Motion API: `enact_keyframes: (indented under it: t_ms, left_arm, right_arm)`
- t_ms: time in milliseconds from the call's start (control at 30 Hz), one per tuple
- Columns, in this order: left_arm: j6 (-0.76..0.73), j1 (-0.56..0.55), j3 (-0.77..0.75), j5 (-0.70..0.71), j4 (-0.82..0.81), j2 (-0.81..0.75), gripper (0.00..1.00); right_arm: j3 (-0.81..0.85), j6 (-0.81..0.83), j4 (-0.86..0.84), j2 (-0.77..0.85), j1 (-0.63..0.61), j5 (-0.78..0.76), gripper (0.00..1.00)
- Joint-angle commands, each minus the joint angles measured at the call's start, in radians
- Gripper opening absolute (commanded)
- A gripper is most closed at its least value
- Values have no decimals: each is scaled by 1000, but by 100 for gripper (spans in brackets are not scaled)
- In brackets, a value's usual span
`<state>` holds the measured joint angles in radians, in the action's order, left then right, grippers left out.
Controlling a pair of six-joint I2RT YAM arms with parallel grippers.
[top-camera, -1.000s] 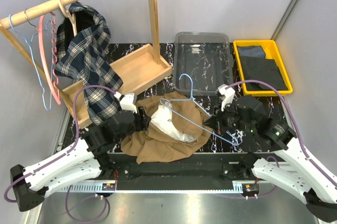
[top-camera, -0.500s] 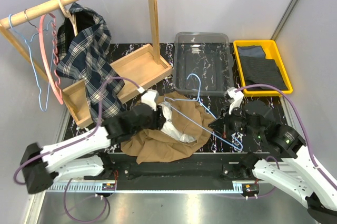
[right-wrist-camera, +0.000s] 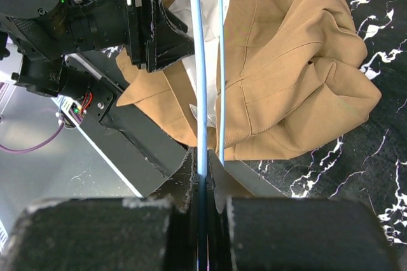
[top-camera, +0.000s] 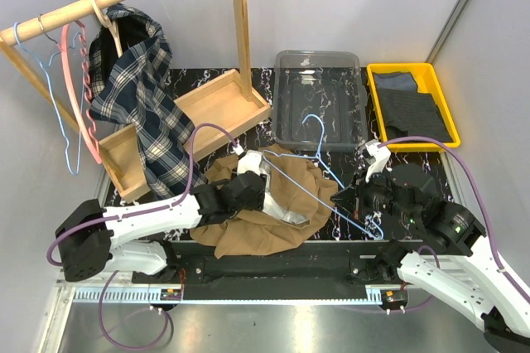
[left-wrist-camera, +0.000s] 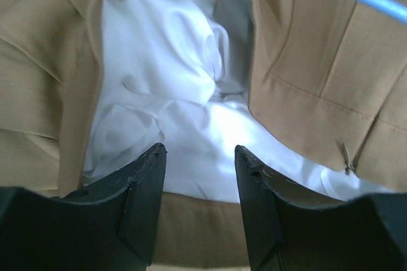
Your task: Place the skirt on the hanger
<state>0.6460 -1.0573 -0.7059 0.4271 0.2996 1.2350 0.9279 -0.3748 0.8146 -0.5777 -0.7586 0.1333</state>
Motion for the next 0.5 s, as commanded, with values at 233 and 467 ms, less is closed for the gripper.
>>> enact_keyframes:
  t_ms: [233,467]
  left_arm:
    - [15,-20,-41,187,-47,6,49]
    - [35,-20,-58,154,-40,104,45]
  right_arm:
    - [-1,-15,-26,-4,-8,0,0]
    - [6,-13,-22,-4,-8,-12,0]
